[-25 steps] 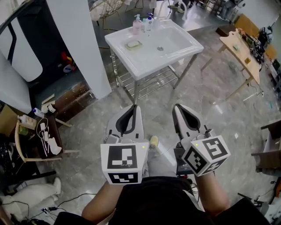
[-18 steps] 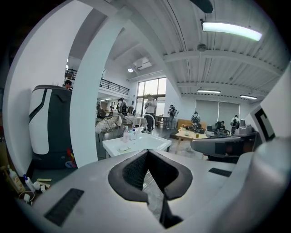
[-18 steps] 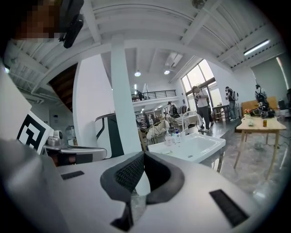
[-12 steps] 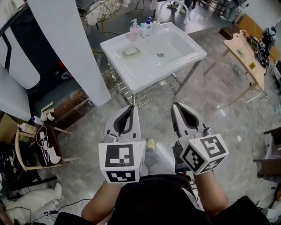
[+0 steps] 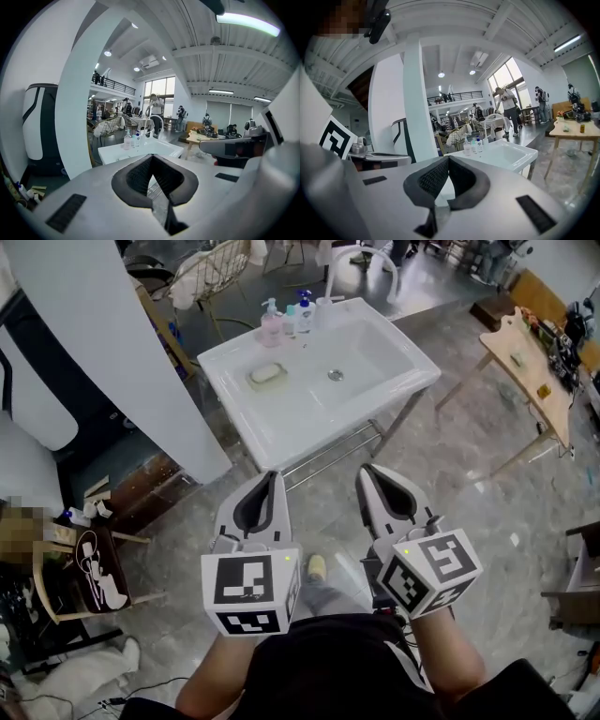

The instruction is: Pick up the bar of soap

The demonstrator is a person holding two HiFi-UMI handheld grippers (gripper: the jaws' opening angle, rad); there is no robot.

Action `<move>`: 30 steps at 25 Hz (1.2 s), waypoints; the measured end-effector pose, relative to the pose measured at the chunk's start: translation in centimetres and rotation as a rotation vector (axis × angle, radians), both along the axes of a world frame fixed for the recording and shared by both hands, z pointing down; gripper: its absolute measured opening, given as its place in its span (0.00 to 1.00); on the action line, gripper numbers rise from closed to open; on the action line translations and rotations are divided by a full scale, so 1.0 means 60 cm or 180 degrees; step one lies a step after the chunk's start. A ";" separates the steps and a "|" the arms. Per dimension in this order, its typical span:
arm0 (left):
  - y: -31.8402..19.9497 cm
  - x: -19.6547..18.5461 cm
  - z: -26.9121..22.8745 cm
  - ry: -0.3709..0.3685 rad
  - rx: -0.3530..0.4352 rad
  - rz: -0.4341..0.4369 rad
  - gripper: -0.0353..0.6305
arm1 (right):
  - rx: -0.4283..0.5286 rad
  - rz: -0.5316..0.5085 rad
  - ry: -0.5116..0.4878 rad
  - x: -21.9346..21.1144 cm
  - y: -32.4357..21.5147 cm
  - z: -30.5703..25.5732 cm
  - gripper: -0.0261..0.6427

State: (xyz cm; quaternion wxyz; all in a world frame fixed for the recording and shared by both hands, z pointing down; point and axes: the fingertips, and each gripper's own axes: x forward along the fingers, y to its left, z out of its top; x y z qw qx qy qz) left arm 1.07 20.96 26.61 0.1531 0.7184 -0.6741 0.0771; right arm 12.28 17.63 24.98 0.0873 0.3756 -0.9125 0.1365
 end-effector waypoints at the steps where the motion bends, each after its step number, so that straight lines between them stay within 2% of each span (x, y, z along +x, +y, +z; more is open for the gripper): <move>1: -0.008 0.001 0.002 0.0004 -0.0021 -0.0013 0.05 | 0.0002 -0.0012 -0.0008 0.002 -0.010 -0.001 0.05; 8: -0.057 0.008 0.010 -0.0057 -0.0119 -0.0079 0.05 | -0.0057 -0.0081 -0.0102 0.008 -0.068 0.002 0.05; 20: -0.123 0.004 0.009 -0.0108 -0.0115 -0.0217 0.05 | -0.0127 -0.0114 -0.0236 0.019 -0.140 0.008 0.05; 30: -0.150 0.007 0.008 -0.0112 -0.0118 -0.0279 0.05 | -0.0157 -0.0136 -0.0320 0.028 -0.168 0.006 0.05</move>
